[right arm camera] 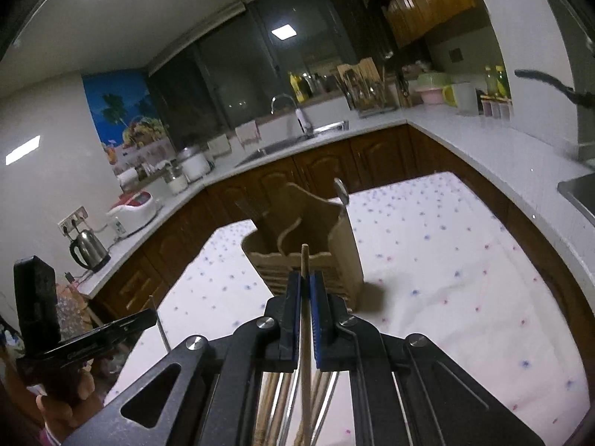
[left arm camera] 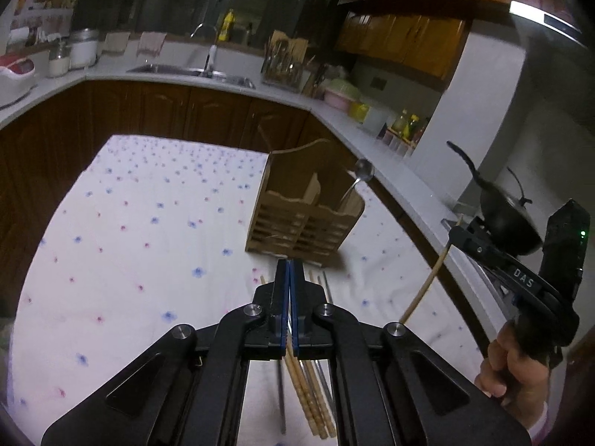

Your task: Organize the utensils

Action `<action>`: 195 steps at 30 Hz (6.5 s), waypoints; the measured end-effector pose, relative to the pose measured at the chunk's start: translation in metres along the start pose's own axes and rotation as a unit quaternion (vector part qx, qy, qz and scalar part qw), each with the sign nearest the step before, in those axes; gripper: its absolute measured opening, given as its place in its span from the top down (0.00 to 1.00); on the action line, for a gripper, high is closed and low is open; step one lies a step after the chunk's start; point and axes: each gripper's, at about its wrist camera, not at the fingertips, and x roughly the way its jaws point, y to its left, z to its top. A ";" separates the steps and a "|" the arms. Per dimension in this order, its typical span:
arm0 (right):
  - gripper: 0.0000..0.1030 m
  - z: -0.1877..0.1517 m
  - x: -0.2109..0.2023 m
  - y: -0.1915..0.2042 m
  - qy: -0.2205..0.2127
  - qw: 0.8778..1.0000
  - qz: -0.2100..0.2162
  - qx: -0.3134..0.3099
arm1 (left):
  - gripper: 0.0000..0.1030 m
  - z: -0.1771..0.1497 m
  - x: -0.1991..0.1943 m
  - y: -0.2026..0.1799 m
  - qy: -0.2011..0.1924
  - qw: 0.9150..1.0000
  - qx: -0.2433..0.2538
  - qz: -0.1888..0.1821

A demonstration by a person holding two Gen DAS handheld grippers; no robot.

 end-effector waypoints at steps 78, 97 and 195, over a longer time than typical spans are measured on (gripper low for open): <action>0.95 0.012 -0.053 0.007 -0.062 0.998 0.029 -0.003 | 0.96 0.008 0.007 0.003 0.012 1.000 -0.010 0.010; 0.95 0.037 -0.034 0.014 -0.088 0.996 0.020 -0.017 | 0.96 0.051 -0.010 -0.004 -0.042 0.999 -0.008 0.005; 0.02 -0.087 0.004 -0.031 0.019 0.998 -0.048 0.029 | 0.25 -0.077 0.048 0.035 0.053 0.990 -0.047 0.125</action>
